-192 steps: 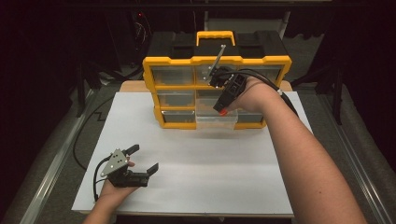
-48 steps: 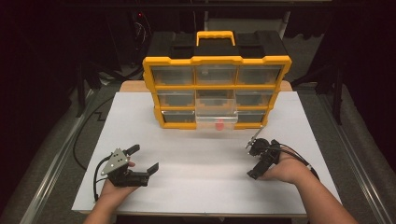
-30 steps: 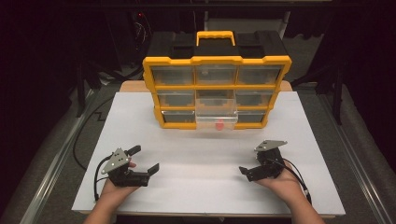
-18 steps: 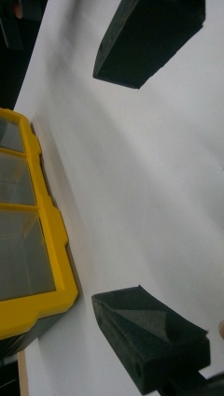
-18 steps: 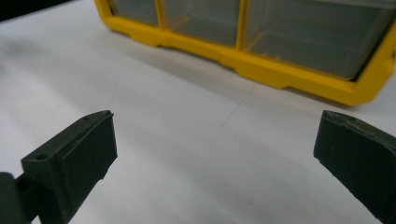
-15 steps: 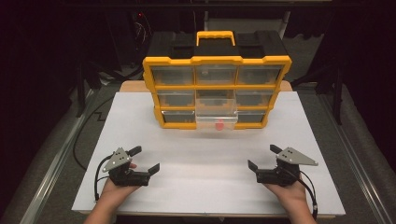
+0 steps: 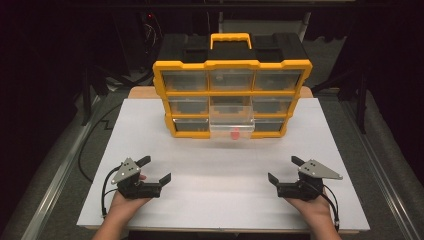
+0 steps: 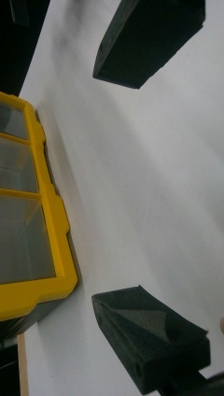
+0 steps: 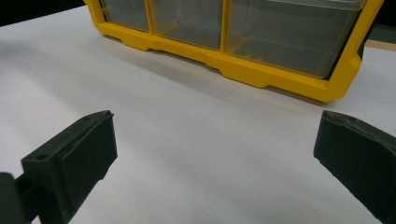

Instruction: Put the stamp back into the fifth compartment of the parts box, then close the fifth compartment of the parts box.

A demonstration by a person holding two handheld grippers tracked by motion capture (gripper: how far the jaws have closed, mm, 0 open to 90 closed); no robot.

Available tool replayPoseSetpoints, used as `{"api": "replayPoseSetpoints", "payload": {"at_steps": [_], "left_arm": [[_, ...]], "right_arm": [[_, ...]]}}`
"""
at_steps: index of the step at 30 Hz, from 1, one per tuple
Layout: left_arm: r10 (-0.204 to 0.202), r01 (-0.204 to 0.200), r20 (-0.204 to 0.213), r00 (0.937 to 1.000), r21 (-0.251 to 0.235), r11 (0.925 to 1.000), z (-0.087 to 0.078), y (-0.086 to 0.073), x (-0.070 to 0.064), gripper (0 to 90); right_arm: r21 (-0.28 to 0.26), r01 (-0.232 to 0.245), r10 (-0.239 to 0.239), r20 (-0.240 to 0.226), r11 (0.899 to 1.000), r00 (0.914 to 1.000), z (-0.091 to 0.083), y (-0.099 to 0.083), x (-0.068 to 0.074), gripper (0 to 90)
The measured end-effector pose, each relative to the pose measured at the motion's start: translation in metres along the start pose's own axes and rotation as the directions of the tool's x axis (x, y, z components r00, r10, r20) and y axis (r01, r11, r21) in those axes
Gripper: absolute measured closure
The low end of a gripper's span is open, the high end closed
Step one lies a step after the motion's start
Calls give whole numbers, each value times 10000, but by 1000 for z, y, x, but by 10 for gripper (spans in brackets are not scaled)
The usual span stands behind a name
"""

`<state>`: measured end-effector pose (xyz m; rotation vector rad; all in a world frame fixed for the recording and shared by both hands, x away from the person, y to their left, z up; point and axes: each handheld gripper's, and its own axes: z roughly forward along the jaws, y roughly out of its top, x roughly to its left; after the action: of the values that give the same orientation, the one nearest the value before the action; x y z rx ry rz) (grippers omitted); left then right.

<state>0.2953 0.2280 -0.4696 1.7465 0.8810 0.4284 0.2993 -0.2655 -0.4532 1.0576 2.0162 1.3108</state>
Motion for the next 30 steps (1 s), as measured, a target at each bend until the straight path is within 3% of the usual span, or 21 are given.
{"api": "replayPoseSetpoints", "payload": {"at_steps": [11, 16, 22, 30], "left_arm": [[-84, 84, -3, 10000, -150, 9999, 1, 0, -1, 2], [-230, 229, -153, 9996, -33, 9997, 2, 0, 1, 3], [26, -26, -99, 9999, 26, 10000, 1, 0, 0, 3], [29, -31, -149, 9999, -132, 9999, 0, 1, -4, 2]], "right_arm": [[183, 155, -155, 3, 9997, 9999, 3, -2, 5, 1], [143, -94, 94, -12, 9999, 10000, 4, -3, 3, 1], [196, -129, 129, 19, 9997, 9999, 4, -4, 2, 3], [-29, -23, 23, -5, 10000, 10000, -4, -4, 7, 54]]}}
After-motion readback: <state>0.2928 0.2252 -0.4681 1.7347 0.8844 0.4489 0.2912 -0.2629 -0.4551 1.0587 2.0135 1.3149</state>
